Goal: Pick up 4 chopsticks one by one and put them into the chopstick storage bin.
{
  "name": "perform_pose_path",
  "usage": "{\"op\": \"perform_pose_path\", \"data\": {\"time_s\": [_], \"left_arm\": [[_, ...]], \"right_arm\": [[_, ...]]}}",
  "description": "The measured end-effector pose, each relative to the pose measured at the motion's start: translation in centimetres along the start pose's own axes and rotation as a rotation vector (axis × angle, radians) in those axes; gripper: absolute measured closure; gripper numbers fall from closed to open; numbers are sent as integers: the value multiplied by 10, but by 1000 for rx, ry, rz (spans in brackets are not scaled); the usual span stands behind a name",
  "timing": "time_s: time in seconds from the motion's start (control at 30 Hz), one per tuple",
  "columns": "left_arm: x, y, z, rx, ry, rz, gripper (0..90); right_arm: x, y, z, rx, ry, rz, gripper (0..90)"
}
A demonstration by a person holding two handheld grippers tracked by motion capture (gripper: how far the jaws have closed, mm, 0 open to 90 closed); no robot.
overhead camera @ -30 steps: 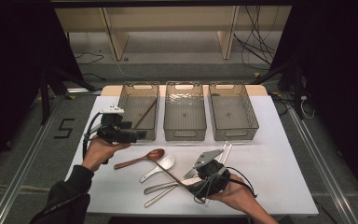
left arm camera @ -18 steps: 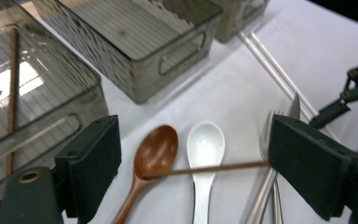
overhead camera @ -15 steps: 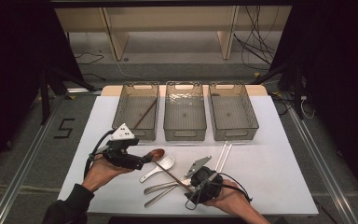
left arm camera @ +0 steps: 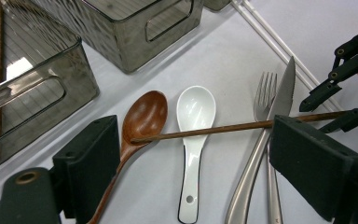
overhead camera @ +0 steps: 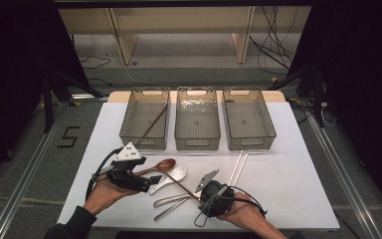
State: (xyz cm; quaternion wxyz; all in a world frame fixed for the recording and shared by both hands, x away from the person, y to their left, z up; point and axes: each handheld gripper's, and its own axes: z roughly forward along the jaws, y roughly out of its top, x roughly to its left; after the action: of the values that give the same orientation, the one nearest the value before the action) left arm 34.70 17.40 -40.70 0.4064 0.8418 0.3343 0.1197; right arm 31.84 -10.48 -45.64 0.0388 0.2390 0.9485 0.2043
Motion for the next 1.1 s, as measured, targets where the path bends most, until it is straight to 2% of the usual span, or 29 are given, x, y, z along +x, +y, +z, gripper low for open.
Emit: {"op": "perform_pose_path", "data": {"time_s": [0.33, 0.5, 0.73, 0.83, 0.9, 1.03, 1.1], "left_arm": [[-1, -1, 3, 8, -3, 9, 159], [-3, -1, 5, 14, -19, 15, 160], [-12, 2, 7, 46, -52, 88, 164], [-18, 2, 10, 86, -68, 131, 174], [-23, 2, 13, 118, -66, 170, 185], [-30, 0, 18, 179, -75, 227, 213], [-33, -1, 21, 207, -96, 255, 224]], "right_arm": [[-1, 3, 7, 32, 4, -11, 832], [1, 3, 7, 35, 14, -41, 846], [0, 5, -11, -26, 21, -91, 848], [2, 6, -17, -30, 12, -133, 849], [3, 7, -20, -38, 11, -145, 849], [6, 7, -23, -21, 6, -175, 849], [7, 7, -25, -21, 10, -186, 848]]}}
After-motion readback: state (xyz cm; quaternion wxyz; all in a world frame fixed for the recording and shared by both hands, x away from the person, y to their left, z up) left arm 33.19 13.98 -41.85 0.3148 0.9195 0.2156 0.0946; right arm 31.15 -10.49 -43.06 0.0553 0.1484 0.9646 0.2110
